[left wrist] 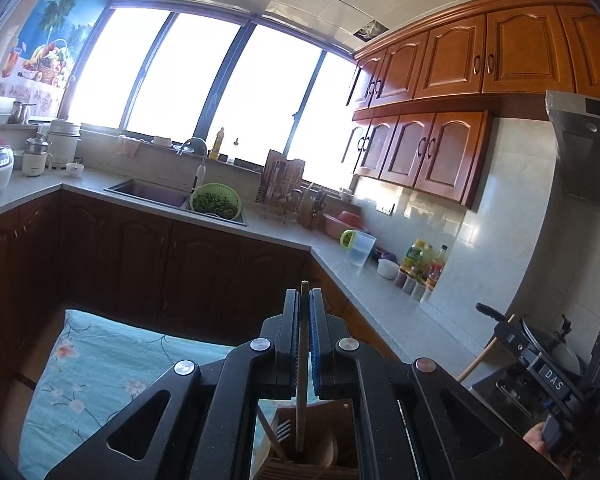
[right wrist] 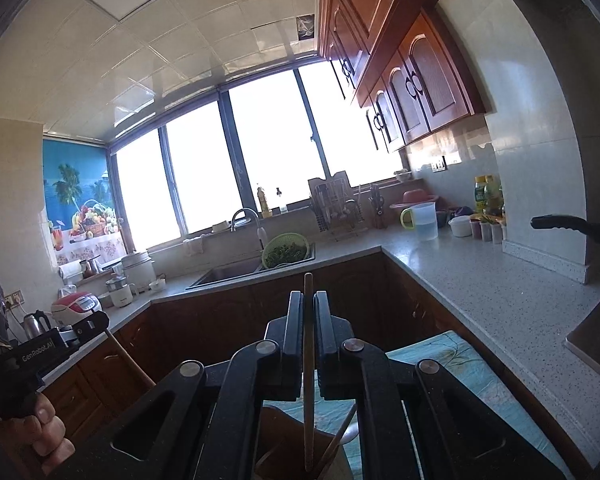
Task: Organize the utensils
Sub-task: 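Lift both held chopsticks and lower them upright into the wooden holder, then open both tools to release the chopsticks into the holder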
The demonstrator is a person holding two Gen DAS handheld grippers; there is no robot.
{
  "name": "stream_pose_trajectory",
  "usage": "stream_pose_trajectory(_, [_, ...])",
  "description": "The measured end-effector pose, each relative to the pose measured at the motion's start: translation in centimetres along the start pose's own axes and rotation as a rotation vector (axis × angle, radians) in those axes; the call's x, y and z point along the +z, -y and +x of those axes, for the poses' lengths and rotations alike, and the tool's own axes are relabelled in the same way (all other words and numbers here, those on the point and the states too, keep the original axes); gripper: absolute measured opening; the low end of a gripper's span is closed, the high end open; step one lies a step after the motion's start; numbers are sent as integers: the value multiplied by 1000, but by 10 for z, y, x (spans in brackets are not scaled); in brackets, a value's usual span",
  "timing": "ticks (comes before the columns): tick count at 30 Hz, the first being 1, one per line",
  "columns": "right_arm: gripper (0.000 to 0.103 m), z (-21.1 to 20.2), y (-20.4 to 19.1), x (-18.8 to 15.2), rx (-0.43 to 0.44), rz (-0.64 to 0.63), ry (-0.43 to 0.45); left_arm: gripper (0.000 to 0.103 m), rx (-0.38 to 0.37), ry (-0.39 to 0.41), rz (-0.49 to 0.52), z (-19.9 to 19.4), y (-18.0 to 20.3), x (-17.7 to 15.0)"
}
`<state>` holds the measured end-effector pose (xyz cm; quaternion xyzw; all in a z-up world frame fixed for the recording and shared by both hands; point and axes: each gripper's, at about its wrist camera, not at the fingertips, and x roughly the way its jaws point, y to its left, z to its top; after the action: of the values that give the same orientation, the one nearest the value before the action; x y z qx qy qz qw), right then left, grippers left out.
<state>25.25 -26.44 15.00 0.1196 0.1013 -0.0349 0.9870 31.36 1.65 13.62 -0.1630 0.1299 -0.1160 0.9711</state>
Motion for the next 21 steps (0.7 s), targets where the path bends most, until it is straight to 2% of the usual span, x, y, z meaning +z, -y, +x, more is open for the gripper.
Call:
stream_pose_trajectory(4, [5, 10, 4, -25, -12, -3, -17, 3, 14, -19, -5, 22, 2, -26])
stream_pose_trajectory(11, [5, 24, 18, -62, -30, 25, -99, 3, 17, -106, 18, 58, 5, -56])
stream_pose_trajectory(14, [5, 29, 23, -68, -31, 38, -135, 4, 16, -133, 39, 68, 6, -59])
stream_pose_trajectory(18, [5, 33, 24, -72, -30, 32, -163, 4, 20, -164, 71, 70, 6, -48])
stream_pose_trajectory(21, [6, 35, 25, -70, -30, 38, -177, 4, 21, -160, 81, 70, 8, -41])
